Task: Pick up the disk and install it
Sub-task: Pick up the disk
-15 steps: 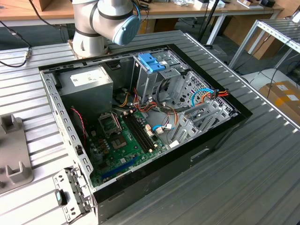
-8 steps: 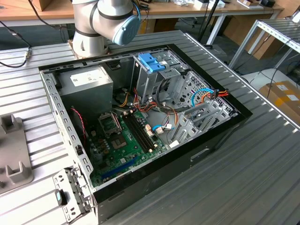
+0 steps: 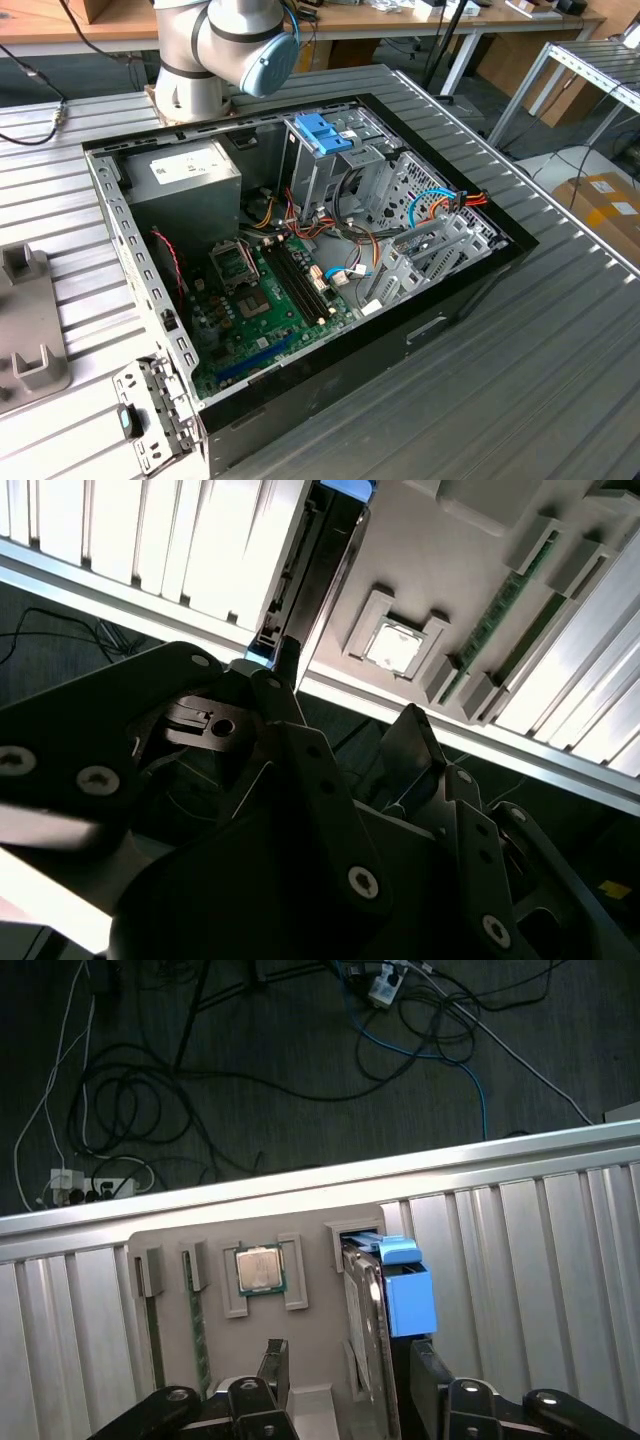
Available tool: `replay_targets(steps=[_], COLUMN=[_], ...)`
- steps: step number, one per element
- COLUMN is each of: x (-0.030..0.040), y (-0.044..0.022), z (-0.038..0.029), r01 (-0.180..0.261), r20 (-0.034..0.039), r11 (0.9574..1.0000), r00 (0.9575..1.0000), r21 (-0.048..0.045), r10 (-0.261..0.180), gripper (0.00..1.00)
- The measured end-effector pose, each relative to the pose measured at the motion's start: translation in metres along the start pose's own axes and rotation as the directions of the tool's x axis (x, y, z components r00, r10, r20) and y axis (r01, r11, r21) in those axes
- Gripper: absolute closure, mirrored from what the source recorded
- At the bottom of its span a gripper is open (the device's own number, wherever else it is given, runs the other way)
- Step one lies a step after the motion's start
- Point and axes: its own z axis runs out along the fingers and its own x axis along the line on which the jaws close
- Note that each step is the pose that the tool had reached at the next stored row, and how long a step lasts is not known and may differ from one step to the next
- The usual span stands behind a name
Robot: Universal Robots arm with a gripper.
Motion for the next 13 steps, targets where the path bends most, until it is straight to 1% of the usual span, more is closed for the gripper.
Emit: replay_targets(steps=[4,7,11,13], x=[-0.0005,-0.0024,-0.0089,-0.0119], y=[0.0000,0.0003,0.0019,0.0027], z=[0.0017,0.0029,0.0052,0.0064], r01=[0.000,0.000,0.003,0.014], r20=[0.0000,0.0000,0.0000,-0.0006], r11=[1.0000,1.0000,1.0000,0.9999], r00=[1.0000,1.0000,1.0000,0.9999], r21=[0.0001,0.0001,0.0001,-0.0003], r10=[0.000,0.000,-0.003,-0.014], gripper=[0.40,0.40,0.40,0.40])
